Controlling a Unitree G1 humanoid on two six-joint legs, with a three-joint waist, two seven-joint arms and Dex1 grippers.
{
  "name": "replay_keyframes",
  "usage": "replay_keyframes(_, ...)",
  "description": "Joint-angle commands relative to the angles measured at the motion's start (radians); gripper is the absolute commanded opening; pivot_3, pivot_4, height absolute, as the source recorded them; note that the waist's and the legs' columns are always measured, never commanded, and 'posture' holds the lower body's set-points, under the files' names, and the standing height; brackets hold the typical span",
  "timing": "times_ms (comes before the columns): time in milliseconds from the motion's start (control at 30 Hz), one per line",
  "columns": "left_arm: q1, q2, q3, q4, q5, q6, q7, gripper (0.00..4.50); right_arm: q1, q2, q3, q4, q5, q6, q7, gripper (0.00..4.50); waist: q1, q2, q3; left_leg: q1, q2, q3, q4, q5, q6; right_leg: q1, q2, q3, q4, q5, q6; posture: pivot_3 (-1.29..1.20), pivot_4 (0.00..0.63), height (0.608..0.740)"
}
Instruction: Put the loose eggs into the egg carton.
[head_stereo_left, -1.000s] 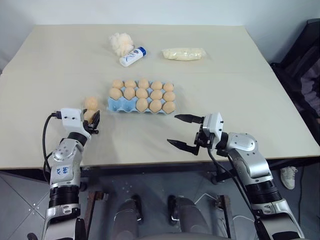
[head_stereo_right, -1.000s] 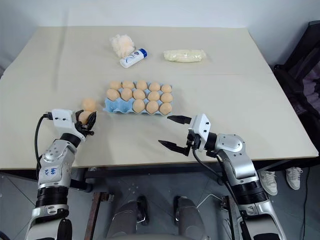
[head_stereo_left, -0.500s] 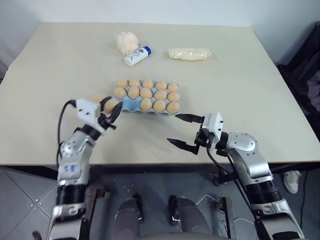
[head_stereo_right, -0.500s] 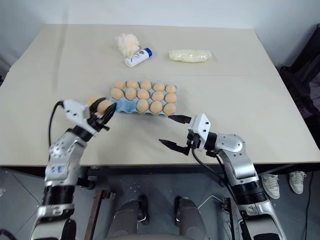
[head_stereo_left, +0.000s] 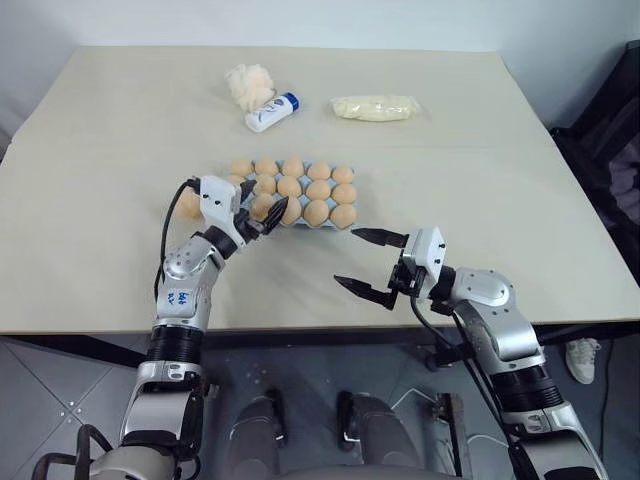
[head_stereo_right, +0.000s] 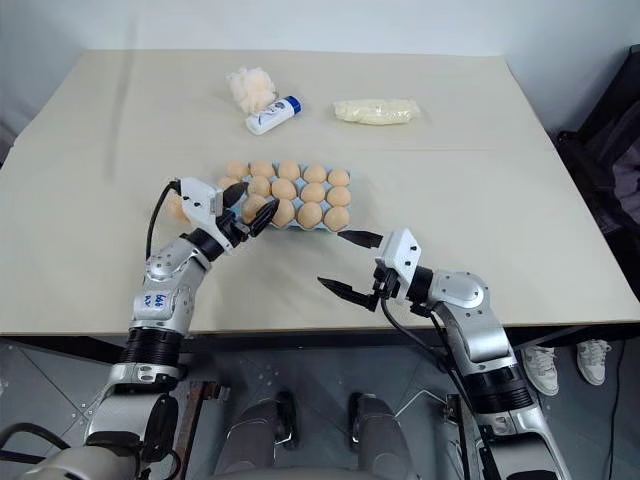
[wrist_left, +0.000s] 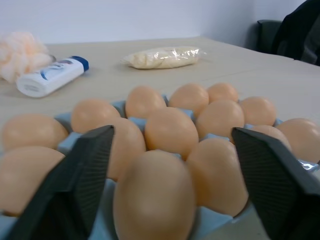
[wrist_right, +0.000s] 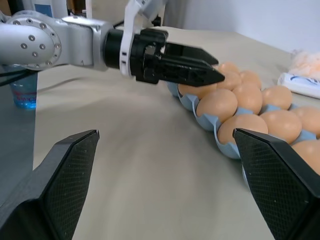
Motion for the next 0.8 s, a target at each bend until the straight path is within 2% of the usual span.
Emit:
replay_keyframes(33, 0.087, 0.059, 0.092, -0.117, -0.031, -0.055, 0.002, 4.36, 0.001, 0.007, 0.001, -0.038, 0.005, -0.014, -0.007, 4.50, -0.010, 0.000, 0.000, 0.000, 0.000, 0.000, 0.000, 0.000, 0.000, 0.000, 0.000, 0.000, 0.000, 0.000, 0.000, 0.00, 0.150, 0.740)
replay_keyframes(300, 0.404, 0.161, 0.234, -0.340, -0.115, -0.025, -0.048, 4.44, -0.011, 0.001, -0.006, -0.021, 0.014, -0.011, 0.015, 4.50, -0.018, 0.000, 0.000, 0.000, 0.001, 0.000, -0.002, 0.000, 0.000, 0.000, -0.001, 0.003, 0.000, -0.001, -0.001, 0.00, 0.150, 0.740)
replay_keyframes(467, 0.552, 0.194, 0.336, -0.342, -0.125, -0.024, -0.031, 4.44, -0.031, 0.001, -0.008, 0.003, 0.016, -0.015, 0.033, 4.50, -0.019, 0.001, 0.000, -0.001, 0.001, 0.000, -0.008, -0.001, -0.001, 0.000, -0.001, 0.007, -0.008, -0.005, -0.015, 0.00, 0.150, 0.740)
replay_keyframes(567, 0.602, 0.200, 0.365, -0.322, -0.148, -0.021, -0.052, 4.44, -0.038, 0.003, -0.004, 0.009, 0.016, -0.017, 0.043, 4.50, -0.017, 0.001, 0.000, -0.001, 0.001, 0.002, -0.015, -0.001, -0.001, 0.000, 0.000, 0.007, -0.018, -0.003, -0.016, 0.00, 0.150, 0.740)
replay_keyframes(800, 0.631, 0.226, 0.356, -0.330, -0.168, -0.015, -0.115, 4.44, -0.044, -0.004, -0.013, 0.010, 0.022, -0.011, 0.061, 4.50, -0.018, 0.001, -0.001, -0.002, 0.002, 0.015, -0.020, 0.000, -0.001, -0.005, -0.001, 0.011, -0.022, -0.002, -0.015, 0.00, 0.150, 0.740)
